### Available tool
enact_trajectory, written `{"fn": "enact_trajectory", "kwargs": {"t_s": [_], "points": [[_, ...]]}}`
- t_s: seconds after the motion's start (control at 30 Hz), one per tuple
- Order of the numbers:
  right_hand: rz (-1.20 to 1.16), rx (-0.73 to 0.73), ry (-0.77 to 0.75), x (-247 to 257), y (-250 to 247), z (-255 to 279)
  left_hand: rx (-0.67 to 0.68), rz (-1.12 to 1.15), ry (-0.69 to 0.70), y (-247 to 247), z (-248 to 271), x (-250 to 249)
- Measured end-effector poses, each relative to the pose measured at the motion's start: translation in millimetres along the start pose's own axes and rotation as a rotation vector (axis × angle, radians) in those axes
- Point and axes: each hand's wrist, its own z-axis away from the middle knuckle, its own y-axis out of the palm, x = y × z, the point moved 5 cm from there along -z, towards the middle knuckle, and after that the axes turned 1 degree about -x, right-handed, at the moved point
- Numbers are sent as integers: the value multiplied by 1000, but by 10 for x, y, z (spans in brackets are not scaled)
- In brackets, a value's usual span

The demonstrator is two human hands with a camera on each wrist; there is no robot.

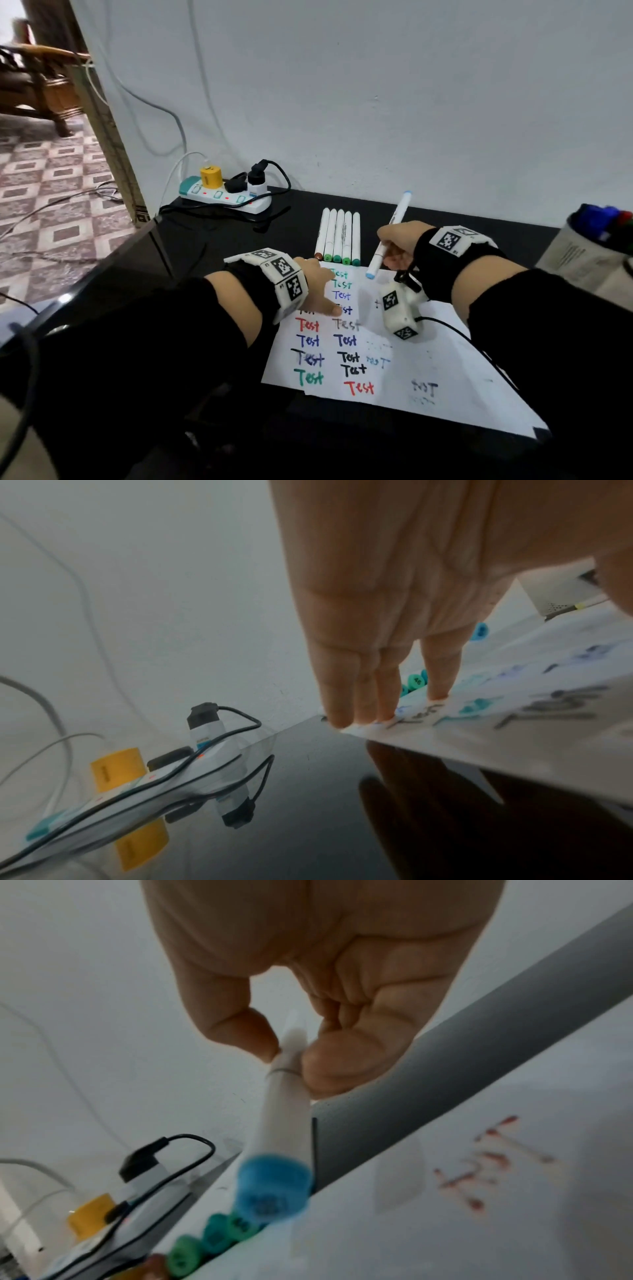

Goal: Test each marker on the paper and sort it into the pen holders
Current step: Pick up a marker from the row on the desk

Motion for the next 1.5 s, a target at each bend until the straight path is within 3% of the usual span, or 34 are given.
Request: {"fn": "enact_trajectory", "kwargs": {"t_s": [0.3,0.5,0.63,0.73,1.1,1.33,1.5], "points": [[-278,107,-31,62,8,610,-250,502,27,-319,232,-261],[-299,58,-106,106,-46,853,-333,575,-25,-359,363,-258],[-237,-55,-225,102,-128,980,-377,594,-15,-414,462,-268],[-245,-40,-232,82,-128,1053,-417,643,-17,-431,531,-256],[-439,-7,-274,119,-117,1120,-372,721,73,-497,584,-214],[-419,-49,-224,151,-72,1065,-437,653,6,-495,571,-172],[-506,19,-279,154,-51,979,-366,748,46,-523,536,-139]]}}
